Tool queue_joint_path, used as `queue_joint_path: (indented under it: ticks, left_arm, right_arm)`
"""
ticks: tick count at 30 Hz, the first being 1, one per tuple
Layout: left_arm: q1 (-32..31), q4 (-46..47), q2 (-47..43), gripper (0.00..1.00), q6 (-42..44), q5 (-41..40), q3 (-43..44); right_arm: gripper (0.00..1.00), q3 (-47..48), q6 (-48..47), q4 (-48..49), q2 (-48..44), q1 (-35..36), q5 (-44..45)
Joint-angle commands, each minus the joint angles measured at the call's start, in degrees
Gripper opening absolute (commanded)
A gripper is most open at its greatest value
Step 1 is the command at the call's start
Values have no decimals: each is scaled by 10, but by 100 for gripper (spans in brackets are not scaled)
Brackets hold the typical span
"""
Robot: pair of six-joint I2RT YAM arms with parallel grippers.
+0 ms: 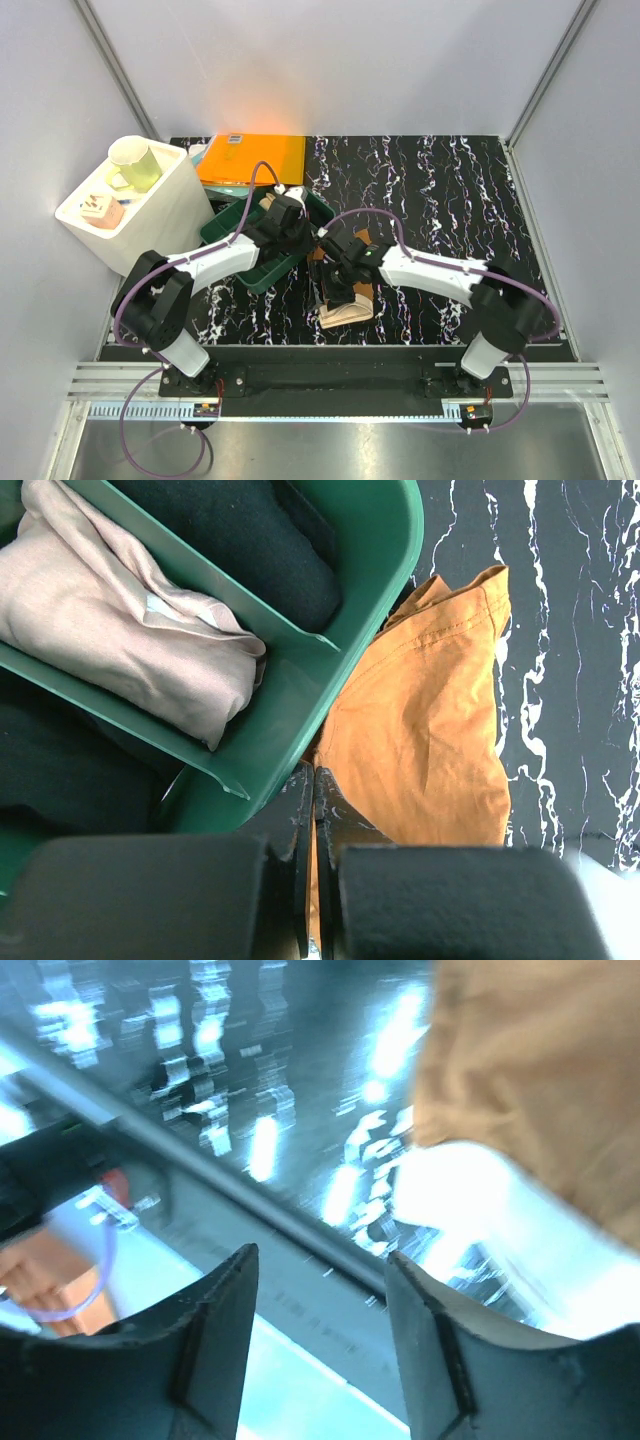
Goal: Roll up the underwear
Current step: Fold the underwear at the center of the board.
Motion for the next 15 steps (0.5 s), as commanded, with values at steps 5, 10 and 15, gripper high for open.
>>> queue_joint_path:
  ticks: [5,10,15]
  left_arm:
    - [6,-7,-2,0,20,-40,10]
    - [6,-9,-3,0,19,-37,8]
    - [6,-8,-5,0,19,-36,6]
  right_arm:
    - [61,-16,5,-32,-139,-7,48]
    - [46,-36,2,-32,-132,-66,81]
    - [41,-69,-12,-26,-116,-96,96]
